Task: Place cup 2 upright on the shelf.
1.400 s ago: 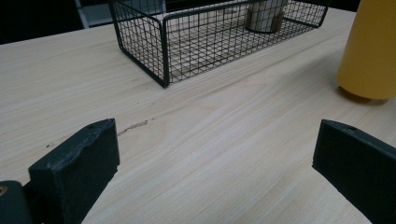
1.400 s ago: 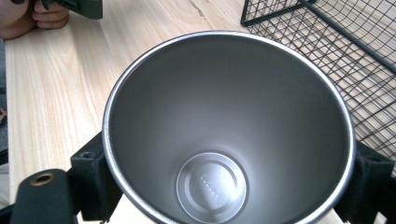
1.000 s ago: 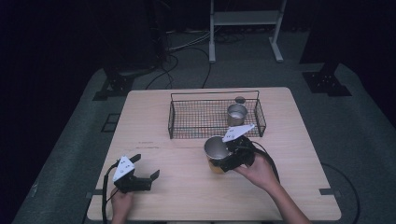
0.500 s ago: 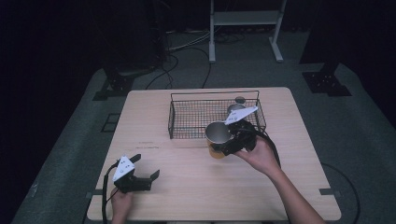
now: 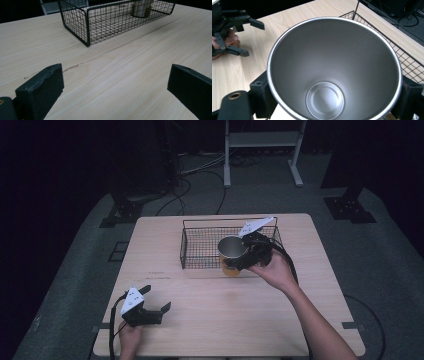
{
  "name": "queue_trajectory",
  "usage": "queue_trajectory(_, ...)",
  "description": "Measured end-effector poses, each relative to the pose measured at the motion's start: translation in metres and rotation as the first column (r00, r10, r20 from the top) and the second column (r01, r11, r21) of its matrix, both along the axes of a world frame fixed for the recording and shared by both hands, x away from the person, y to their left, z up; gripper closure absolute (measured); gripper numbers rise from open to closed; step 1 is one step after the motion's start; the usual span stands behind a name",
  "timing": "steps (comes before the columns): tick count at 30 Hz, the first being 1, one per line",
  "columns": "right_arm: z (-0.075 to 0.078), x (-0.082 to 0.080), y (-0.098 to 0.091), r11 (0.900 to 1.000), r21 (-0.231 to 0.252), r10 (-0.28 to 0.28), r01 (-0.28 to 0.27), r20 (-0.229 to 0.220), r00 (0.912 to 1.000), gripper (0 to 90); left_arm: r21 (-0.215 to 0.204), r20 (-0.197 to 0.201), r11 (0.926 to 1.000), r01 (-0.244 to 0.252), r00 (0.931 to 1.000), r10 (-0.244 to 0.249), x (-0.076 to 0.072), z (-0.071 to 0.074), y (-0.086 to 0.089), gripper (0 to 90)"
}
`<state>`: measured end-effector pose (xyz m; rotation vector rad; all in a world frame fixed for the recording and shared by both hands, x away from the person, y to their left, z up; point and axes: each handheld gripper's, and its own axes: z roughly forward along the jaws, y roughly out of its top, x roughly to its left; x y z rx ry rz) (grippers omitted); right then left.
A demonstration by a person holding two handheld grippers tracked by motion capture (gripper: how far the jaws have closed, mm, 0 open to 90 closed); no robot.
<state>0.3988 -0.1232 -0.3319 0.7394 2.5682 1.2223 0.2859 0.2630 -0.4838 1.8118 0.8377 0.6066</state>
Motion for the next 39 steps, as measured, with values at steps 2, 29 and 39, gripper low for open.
queue_trajectory(2,0.002,0.004,0.002,1.0000,-0.006,-0.006,0.006,0.007,1.0000,13.0,0.002,0.000,1.0000,0.001,1.0000,-0.001,0.000,0.000,0.000,0.0)
queue_trajectory(29,0.012,0.054,0.016,0.9976,-0.039,-0.058,0.057,-0.015,0.9982,13.0,-0.006,0.001,1.0000,0.003,1.0000,-0.003,0.000,0.000,0.001,0.0)
queue_trajectory(39,0.015,0.069,0.025,0.9958,-0.053,-0.075,0.074,-0.018,0.9970,13.0,-0.007,0.002,1.0000,0.002,1.0000,-0.002,0.000,0.000,0.001,0.0)
